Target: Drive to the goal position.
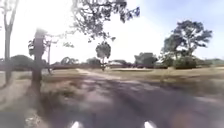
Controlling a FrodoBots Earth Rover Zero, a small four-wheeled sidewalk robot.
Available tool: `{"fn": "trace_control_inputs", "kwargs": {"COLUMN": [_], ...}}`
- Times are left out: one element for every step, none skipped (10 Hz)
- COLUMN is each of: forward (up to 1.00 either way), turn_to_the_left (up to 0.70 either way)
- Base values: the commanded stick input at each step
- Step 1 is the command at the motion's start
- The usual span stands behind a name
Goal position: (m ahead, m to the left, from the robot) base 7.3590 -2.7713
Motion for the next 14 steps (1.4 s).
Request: {"fn": "trace_control_inputs", "kwargs": {"forward": [1.0, 1.0, 1.0, 1.0, 1.0, 0.99, 0.98, 0.98, 0.99, 1.0, 1.0, 1.0, 1.0, 1.0], "turn_to_the_left": [0.4, 0.4, 0.4, 0.01, 0.02, 0.04, 0.05, 0.06, 0.15, 0.27, 0.39, 0.4, 0.35, 0.19]}}
